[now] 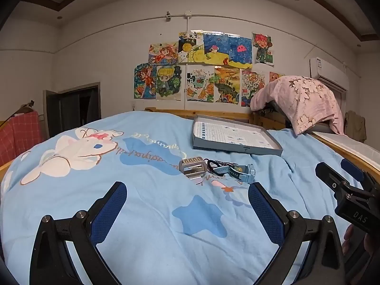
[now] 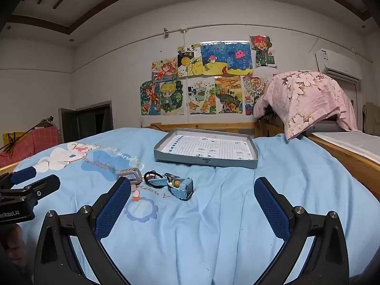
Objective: Organize jewelry
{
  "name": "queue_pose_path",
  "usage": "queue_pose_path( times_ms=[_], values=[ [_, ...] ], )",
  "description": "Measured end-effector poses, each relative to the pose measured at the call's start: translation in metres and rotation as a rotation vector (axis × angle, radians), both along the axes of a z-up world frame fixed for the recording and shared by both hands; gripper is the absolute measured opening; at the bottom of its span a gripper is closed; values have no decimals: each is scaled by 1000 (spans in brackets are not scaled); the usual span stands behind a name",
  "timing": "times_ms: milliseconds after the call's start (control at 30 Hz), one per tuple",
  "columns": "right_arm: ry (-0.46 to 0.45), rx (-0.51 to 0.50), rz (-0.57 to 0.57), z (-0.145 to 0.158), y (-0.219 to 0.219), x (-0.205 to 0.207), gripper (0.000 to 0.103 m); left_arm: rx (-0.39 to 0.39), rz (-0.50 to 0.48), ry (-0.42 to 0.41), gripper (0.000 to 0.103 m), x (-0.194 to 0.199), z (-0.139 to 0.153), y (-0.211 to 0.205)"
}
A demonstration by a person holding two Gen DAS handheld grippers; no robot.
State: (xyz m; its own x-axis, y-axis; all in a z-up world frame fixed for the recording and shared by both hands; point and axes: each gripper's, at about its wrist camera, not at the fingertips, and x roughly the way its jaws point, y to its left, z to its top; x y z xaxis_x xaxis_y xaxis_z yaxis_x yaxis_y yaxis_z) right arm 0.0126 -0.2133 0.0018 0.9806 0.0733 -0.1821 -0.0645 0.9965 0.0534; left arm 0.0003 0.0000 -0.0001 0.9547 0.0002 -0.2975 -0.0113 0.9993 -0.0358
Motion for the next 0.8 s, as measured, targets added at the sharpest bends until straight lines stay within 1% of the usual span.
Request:
queue_pose_path(
  times_ms=[67,100,800],
  values=[
    [5,-6,-1,0,0,0,102,-8,-4,3,103,1,0,1],
    [4,-5,-2,0,0,0,102,6,2,-4,103,0,0,0],
    [21,3,-12,-4,-6,4,102,9,3,-12,103,-1,0,0]
  ],
)
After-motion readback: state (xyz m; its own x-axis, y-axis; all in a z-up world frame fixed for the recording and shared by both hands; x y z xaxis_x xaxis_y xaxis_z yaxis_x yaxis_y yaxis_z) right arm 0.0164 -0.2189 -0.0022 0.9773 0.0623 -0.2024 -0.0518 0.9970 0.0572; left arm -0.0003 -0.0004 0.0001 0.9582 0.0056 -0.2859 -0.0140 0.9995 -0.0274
